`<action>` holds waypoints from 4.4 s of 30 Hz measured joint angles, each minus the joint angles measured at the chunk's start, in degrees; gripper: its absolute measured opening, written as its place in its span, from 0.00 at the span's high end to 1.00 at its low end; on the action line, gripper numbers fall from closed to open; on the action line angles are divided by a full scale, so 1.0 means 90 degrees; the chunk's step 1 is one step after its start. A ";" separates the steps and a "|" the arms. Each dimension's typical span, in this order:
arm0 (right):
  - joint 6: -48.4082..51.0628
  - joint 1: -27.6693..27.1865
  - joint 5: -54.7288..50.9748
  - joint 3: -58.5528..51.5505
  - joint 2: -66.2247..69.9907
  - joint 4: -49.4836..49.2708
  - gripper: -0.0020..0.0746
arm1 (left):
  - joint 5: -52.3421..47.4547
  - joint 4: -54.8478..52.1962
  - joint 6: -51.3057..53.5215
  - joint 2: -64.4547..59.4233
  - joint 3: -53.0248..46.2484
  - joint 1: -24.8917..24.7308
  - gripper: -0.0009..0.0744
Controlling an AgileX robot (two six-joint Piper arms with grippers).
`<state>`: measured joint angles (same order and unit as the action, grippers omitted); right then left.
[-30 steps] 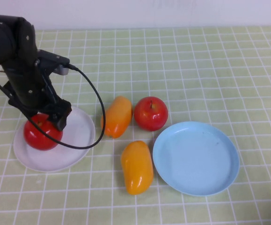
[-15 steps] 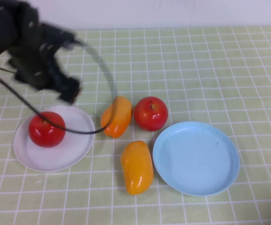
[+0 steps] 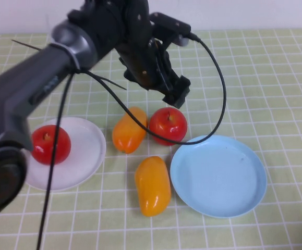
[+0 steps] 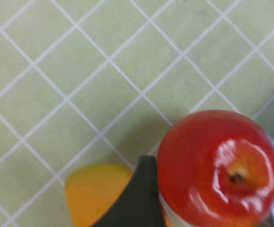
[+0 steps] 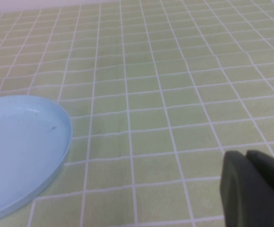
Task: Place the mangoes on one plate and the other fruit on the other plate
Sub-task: Put one type of fruit in the left plate, then put another type of fruit in the right plate
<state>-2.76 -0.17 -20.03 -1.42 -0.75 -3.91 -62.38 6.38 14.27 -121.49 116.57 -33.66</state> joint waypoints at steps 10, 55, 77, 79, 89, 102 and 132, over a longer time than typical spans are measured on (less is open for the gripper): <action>0.0000 0.0000 0.0000 0.0000 0.0000 0.0000 0.99 | 0.0214 -0.0123 0.0223 -0.0618 0.0157 -0.0004 0.10; 0.0000 0.0000 0.0000 0.0000 0.0000 0.0000 1.00 | -0.0907 -0.0608 -0.0575 0.0354 0.0824 0.0269 0.30; 0.0000 0.0000 0.0000 0.0000 0.0000 0.0000 1.00 | -0.0820 -0.0806 -0.0922 0.1518 -0.2890 0.1028 0.24; 0.0000 0.0000 0.0000 0.0000 0.0000 0.0000 1.00 | -0.0743 -0.0803 -0.0906 0.1518 -0.2941 0.1028 0.15; 0.0000 0.0000 0.0000 0.0000 0.0000 0.0000 1.00 | -0.0743 -0.1213 -0.0906 0.1600 -0.2939 0.1077 0.10; 0.0000 0.0000 0.0000 0.0000 0.0000 0.0000 1.00 | -0.0657 -0.1475 -0.1123 0.4503 -0.3814 0.0879 0.85; 0.0000 0.0000 0.0000 0.0000 0.0000 0.0000 1.00 | 0.3706 -0.1513 -0.1631 0.9720 -0.8485 0.0879 0.98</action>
<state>-2.76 -0.17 -20.03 -1.42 -0.75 -3.91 -29.03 -7.24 -0.41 -34.00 40.20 -25.75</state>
